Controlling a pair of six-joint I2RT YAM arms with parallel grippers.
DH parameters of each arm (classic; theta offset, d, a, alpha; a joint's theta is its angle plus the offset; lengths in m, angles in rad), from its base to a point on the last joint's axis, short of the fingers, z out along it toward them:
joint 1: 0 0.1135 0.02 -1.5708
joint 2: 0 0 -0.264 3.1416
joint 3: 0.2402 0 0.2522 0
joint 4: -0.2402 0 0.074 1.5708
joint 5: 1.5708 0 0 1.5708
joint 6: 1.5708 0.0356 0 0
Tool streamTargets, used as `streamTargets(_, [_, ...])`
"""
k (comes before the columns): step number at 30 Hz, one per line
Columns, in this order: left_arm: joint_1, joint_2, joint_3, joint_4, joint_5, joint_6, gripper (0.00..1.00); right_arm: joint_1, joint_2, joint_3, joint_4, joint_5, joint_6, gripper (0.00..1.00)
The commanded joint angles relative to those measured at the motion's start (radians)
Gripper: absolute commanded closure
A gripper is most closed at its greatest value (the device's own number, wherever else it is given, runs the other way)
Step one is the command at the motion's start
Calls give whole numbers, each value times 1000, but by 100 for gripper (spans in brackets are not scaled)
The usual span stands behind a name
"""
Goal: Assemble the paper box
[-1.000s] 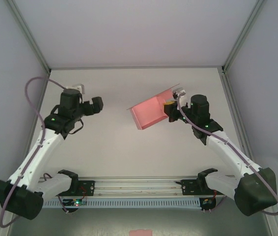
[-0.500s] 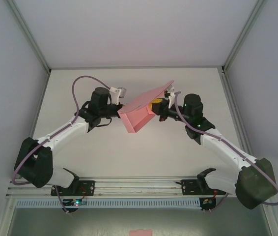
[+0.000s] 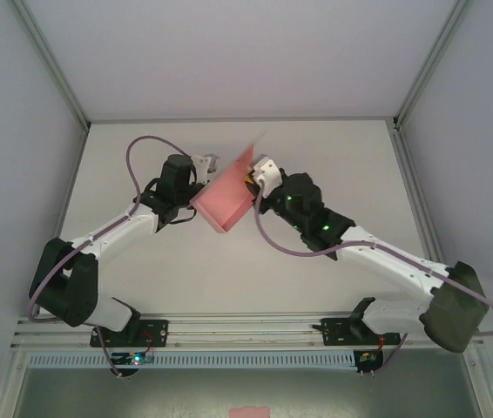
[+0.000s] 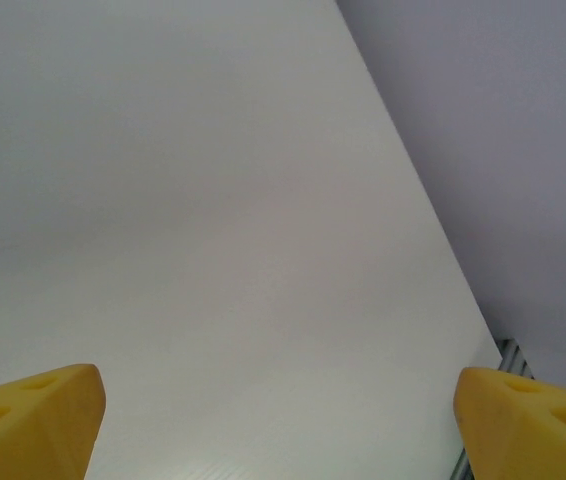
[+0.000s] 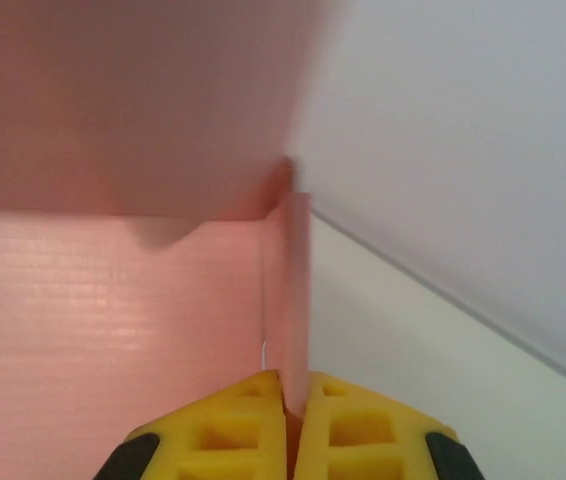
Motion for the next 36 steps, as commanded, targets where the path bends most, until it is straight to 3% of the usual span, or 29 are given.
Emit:
streamTargets(1, [-68,-79,98,123,189,30,10,11,176,-16,-187,435,-127,100])
streamTargets(4, [-75,-97,105,78,167,55,11,24,238,6,-180,504,-183,100])
streamTargets(6, [-77,-107,103,55,145,77,11,29,246,6,-167,475,-190,100])
streamTargets(16, [-81,-81,125,24,141,100,12,-35,104,-76,-106,-116,-121,100])
streamTargets(24, [-81,-106,91,4,110,132,12,-113,11,-131,-103,-364,-110,100])
streamTargets(31, [-82,-103,88,-65,21,171,9,-106,-88,-174,-111,-352,-110,100])
streamTargets(36, [-81,-86,113,-178,-133,183,5,-78,-174,-194,-92,-142,-70,100])
